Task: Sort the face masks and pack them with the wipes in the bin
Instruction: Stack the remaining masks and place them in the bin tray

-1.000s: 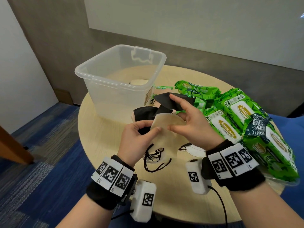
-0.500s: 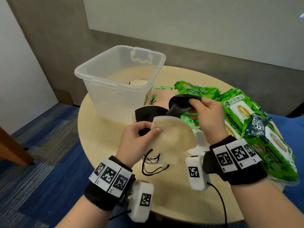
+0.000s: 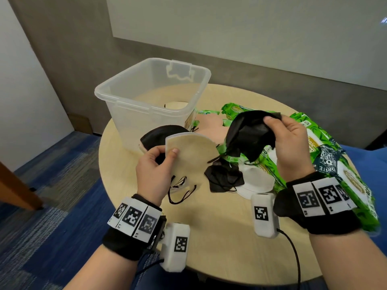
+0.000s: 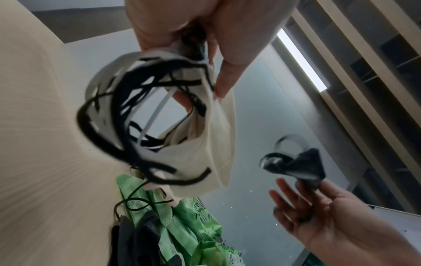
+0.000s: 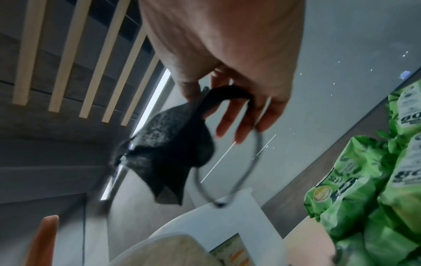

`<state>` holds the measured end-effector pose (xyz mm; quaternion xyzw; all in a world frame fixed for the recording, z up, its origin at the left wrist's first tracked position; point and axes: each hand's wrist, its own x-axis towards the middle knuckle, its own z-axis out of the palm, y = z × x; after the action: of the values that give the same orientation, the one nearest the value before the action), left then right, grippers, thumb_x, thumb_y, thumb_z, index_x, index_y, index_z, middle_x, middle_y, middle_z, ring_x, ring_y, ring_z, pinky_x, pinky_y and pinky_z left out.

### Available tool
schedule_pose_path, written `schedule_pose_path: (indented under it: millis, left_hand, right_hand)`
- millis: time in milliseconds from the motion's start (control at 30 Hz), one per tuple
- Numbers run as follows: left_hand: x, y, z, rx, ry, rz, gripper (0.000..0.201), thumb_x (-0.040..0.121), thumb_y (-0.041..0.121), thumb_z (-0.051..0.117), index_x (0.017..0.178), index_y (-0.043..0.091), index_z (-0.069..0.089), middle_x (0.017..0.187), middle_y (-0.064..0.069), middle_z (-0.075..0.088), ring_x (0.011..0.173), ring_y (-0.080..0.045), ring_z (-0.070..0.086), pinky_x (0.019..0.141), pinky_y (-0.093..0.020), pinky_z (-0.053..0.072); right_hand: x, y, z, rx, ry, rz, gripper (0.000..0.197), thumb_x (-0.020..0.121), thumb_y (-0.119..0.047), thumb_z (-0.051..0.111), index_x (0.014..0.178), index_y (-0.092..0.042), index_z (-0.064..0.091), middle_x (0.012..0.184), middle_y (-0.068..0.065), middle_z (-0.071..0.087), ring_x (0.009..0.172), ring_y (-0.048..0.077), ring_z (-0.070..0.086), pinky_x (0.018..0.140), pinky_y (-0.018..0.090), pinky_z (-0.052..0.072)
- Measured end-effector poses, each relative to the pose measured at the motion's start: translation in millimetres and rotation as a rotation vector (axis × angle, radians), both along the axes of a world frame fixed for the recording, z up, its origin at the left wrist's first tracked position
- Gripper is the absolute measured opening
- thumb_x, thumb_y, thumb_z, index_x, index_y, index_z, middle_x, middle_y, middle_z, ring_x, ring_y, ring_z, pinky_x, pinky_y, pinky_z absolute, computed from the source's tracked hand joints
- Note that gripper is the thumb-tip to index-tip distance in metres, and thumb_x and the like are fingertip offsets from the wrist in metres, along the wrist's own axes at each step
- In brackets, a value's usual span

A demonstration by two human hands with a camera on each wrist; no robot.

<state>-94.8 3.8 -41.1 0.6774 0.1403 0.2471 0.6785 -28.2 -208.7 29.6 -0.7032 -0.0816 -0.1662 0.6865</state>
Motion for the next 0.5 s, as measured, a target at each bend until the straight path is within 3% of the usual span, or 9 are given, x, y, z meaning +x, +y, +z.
schedule_pose_path:
  millis: [67,167,300,500]
  left_hand:
    - [1,-3,0,0.023,0.0,0.01,0.013,0.087,0.021,0.064,0.076,0.027,0.063,0.079,-0.004,0.069,0.079,-0.026,0.066,0.076,-0.048,0.055]
    - [0,-11,1,0.0,-0.007,-0.027,0.01,0.088,0.021,0.063,0.079,0.026,0.064,0.08,-0.006,0.07,0.079,-0.027,0.067,0.075,-0.047,0.056]
    - [-4,-21,5,-0.095,-0.042,-0.131,0.008,0.09,0.018,0.059,0.085,0.016,0.064,0.077,-0.004,0.067,0.074,-0.019,0.063,0.067,-0.035,0.052]
    - [-8,-26,10,-0.275,-0.077,-0.222,0.016,0.089,0.021,0.055,0.088,0.009,0.066,0.082,-0.01,0.067,0.076,-0.019,0.063,0.066,-0.027,0.054]
  right_hand:
    - [-6,9,1,0.046,0.024,0.146,0.018,0.09,-0.002,0.05,0.081,-0.013,0.061,0.066,-0.01,0.065,0.068,0.006,0.058,0.065,0.017,0.047]
    - [-11,21,-3,0.083,0.071,0.267,0.015,0.09,0.001,0.05,0.084,-0.012,0.055,0.068,-0.006,0.065,0.065,0.007,0.059,0.062,0.018,0.049]
    - [-19,36,-11,0.043,0.161,0.332,0.019,0.09,0.002,0.049,0.085,-0.016,0.046,0.066,-0.005,0.064,0.057,0.004,0.062,0.05,0.017,0.05]
    - [-25,41,-20,0.011,0.189,0.35,0.017,0.092,-0.002,0.049,0.094,-0.017,0.043,0.081,0.003,0.065,0.065,0.005,0.064,0.058,0.019,0.053]
